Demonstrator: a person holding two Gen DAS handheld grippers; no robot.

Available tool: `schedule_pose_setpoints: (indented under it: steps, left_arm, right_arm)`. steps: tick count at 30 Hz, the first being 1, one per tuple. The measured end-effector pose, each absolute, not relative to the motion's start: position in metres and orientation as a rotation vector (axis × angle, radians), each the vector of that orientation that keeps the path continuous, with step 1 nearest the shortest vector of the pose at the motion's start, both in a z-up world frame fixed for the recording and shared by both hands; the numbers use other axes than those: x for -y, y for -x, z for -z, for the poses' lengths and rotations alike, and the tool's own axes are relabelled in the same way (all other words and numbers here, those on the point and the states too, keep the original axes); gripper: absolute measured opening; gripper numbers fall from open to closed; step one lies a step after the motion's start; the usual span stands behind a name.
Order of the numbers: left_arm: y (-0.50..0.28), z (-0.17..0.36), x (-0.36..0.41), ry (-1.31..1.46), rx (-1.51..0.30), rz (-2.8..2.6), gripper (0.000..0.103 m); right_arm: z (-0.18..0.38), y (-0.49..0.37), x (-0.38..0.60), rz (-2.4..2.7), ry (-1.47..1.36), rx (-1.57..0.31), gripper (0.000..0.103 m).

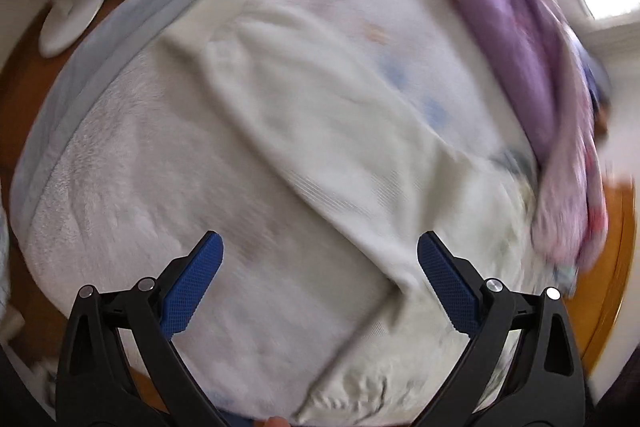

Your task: Fold large clothes

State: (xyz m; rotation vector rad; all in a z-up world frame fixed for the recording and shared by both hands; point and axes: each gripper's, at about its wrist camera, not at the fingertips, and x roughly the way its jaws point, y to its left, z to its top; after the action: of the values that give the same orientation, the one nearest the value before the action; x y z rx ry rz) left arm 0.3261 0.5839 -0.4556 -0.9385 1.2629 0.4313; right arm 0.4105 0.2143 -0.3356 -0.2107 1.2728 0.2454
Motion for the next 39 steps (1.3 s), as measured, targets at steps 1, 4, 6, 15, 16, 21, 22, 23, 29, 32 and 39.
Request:
schedule_pose_setpoints:
  steps: [1,4,6,15,16,21,22,23,29,32,39]
  left_arm:
    - [-0.323,0.471,-0.606,0.962,-1.254,-0.475,0.097]
    - [-0.318,0.501,-0.656,1.03,-1.222,-0.557,0.097]
    - [-0.319,0.515,-0.685,1.073,-1.151,-0.593,0.092]
    - [-0.329,0.57,-0.731,1.163,-1.117,-0.662,0.073]
    - [-0.326,0.572,-0.734,1.174,-1.102,-0.666,0.073]
    - [-0.309,0.573,-0.738,1.328,-0.969,-0.605,0.022]
    - [-0.308,0.573,-0.739,1.345,-0.952,-0.59,0.016]
    - [-0.307,0.57,-0.739,1.335,-0.947,-0.59,0.013]
    - [-0.3,0.503,-0.724,1.199,-0.852,-0.557,0.011]
    - [-0.296,0.457,-0.703,1.114,-0.79,-0.522,0.011]
    - [-0.326,0.342,-0.608,0.906,-0.651,-0.374,0.011]
  right_arm:
    - [0.349,-0.414,-0.218,-0.24,0.202,-1.287,0.094]
    - [0.381,-0.424,-0.224,-0.227,0.153,-1.324,0.094]
    - [0.405,-0.432,-0.221,-0.232,0.089,-1.344,0.094]
    - [0.485,-0.458,-0.211,-0.225,-0.058,-1.459,0.064]
    - [0.488,-0.459,-0.211,-0.232,-0.066,-1.46,0.064]
    - [0.509,-0.466,-0.218,-0.292,-0.074,-1.474,0.054]
    - [0.515,-0.469,-0.22,-0.304,-0.083,-1.485,0.048]
    - [0.52,-0.471,-0.22,-0.311,-0.097,-1.493,0.046]
    - [0.54,-0.482,-0.223,-0.352,-0.16,-1.521,0.03]
    - [0.554,-0.486,-0.226,-0.379,-0.144,-1.537,0.016]
    - [0.608,-0.495,-0.218,-0.394,-0.11,-1.645,0.006]
